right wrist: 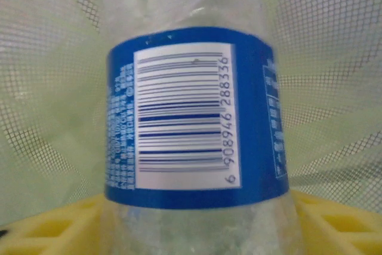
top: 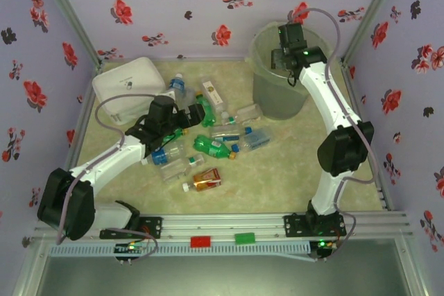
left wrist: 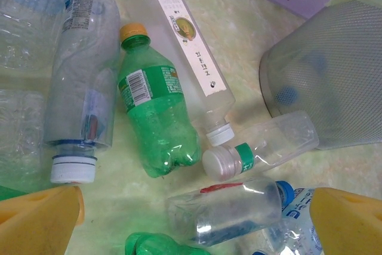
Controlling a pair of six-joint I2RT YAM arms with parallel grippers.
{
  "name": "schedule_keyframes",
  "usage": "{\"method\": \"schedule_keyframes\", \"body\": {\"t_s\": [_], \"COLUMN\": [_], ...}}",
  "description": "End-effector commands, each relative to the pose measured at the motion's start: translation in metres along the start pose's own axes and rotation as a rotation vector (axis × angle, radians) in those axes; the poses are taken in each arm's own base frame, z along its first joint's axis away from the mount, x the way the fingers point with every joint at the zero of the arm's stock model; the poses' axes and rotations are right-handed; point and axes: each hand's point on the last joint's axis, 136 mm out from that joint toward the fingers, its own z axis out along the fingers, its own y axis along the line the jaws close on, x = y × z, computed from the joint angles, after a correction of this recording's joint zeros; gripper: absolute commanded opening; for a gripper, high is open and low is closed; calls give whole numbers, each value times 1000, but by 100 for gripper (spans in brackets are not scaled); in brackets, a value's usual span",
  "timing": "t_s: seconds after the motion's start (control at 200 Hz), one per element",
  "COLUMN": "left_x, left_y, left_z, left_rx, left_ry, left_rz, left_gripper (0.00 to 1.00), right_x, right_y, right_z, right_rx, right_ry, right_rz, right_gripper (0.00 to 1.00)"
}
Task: Put the plastic bottles in the bin
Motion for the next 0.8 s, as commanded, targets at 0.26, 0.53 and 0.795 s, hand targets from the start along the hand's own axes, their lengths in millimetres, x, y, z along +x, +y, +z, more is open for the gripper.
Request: {"method": "schedule_keyframes", "body": {"t_s": [0.26, 0.53, 0.795], "left_x": [-6, -7, 34], "left_y": [-9, -11, 8], "left_z": [-1, -6, -27], "left_rx": [16, 3, -63], "left_ry": [0, 30, 221], "left_rz": [16, 113, 252], "left_gripper": [100, 100, 100], "right_x": [-49, -19, 63], "right_y": [-4, 63, 127], "right_z": [-86, -145, -138], "right_rx": [-110, -432, -622], "right_ry": [-267, -370, -243], "right_rz": [87, 9, 11], "right_gripper": [100, 100, 100]}}
